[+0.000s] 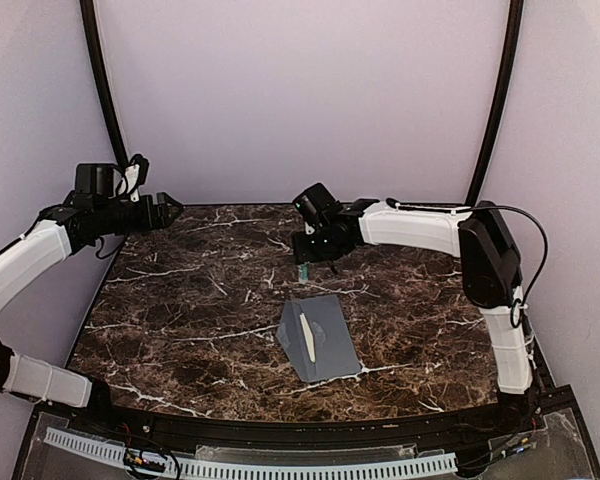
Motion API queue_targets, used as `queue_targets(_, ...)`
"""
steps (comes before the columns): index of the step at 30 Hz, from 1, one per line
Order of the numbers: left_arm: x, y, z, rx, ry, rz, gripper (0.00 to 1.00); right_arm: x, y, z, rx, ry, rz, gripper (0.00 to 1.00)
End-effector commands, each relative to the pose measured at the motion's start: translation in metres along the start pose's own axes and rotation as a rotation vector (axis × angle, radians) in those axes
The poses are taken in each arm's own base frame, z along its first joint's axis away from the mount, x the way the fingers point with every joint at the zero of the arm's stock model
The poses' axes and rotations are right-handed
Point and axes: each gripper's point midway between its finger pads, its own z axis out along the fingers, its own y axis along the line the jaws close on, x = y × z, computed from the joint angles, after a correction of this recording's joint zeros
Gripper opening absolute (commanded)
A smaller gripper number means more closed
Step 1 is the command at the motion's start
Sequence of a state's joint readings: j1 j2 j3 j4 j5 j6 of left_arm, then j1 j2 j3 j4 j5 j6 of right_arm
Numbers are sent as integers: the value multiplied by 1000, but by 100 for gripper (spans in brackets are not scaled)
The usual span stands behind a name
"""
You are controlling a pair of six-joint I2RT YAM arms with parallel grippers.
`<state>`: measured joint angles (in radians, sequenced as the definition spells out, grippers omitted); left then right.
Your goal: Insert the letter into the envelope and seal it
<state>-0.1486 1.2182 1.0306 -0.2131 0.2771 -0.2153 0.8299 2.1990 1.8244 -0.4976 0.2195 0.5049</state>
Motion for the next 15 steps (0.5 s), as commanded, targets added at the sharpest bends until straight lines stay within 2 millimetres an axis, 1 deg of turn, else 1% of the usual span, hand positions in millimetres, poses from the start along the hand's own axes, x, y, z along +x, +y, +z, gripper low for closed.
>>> queue_targets(1,6,1,3,7,19,7,89,-18,1,-2,-13,-37,4,54)
queue_targets(4,6,1,3,5,19,6,89,-15,9,2,-56,-25,3,49)
queue_targets(8,6,1,4,8,21,4,89,-10,11,6,-70,-8,1,49)
queue_targets(12,7,0,5,14,24,2,89,-9,12,6,-76,-7,0,50)
queue_targets(15,8,-1,5,18,27,-1,89,-9,12,7,-76,-11,1,50)
